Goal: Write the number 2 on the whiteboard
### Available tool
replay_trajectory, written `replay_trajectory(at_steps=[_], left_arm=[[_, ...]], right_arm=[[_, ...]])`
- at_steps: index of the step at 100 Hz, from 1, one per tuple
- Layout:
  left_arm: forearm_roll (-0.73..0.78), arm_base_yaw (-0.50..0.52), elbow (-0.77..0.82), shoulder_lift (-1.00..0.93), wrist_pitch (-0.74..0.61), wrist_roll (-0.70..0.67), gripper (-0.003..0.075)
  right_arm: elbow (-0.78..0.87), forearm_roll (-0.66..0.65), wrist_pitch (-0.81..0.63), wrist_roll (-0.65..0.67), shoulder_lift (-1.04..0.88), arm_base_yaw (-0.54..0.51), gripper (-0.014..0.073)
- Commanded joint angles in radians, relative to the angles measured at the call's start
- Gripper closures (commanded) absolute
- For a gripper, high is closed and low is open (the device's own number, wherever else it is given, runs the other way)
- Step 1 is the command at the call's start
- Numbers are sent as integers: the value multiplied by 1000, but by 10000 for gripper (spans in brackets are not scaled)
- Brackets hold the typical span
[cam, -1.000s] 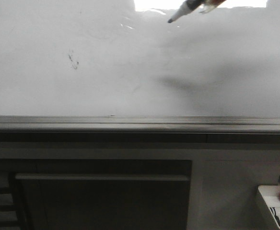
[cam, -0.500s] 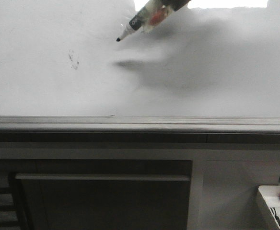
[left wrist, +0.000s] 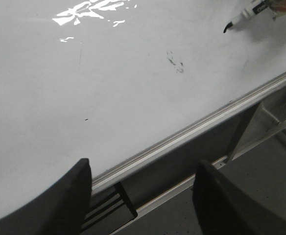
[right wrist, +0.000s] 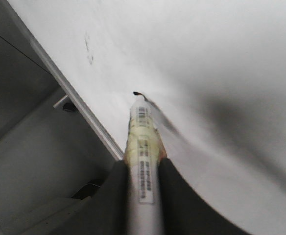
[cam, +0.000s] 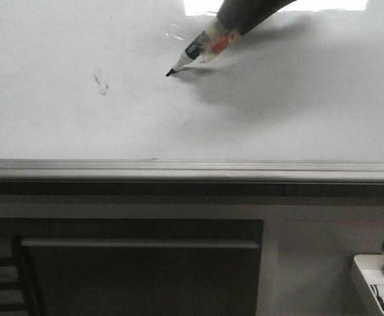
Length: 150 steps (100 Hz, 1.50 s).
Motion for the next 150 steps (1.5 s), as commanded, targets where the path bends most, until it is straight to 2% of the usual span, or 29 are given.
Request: replay_trajectory(at_steps=[1, 8, 16, 46, 65, 79, 90, 110, 114, 124, 129, 150], left_arm=[[-22, 3, -25, -2, -69, -10, 300], [-22, 3, -25, -2, -69, -10, 300], [-22, 3, -25, -2, -71, -10, 300], [-22, 3, -25, -2, -71, -10, 300], [-19, 3, -25, -2, -71, -10, 300], [-17, 3, -25, -2, -71, -10, 300], [-17, 3, -25, -2, -74, -10, 300], [-17, 3, -25, -2, -76, -10, 300], [-19, 3, -25, -2, -70, -10, 300], [-31, 1, -31, -2, -47, -5, 300], [-35, -11, -44, -2, -19, 22, 300], [-141, -99, -145, 46, 131, 248, 300]], right_arm=[[-37, 0, -15, 2, -54, -54, 557], [-35, 0, 56, 2, -56, -65, 557], [-9, 3, 63, 0, -54, -52, 557], [42, 9, -98, 0, 19, 56, 557], [42, 0, -63, 2, 10, 8, 557], [42, -33, 32, 2, -14, -55, 557], [42, -43, 36, 2, -9, -61, 557], [40, 16, 57, -7, -11, -59, 557], [32, 44, 100, -28, -13, -59, 557], [9, 243, 258, -235, -39, -55, 557], [2, 301, 282, -271, -61, -50, 557], [-1, 307, 292, -349, -162, -50, 557]])
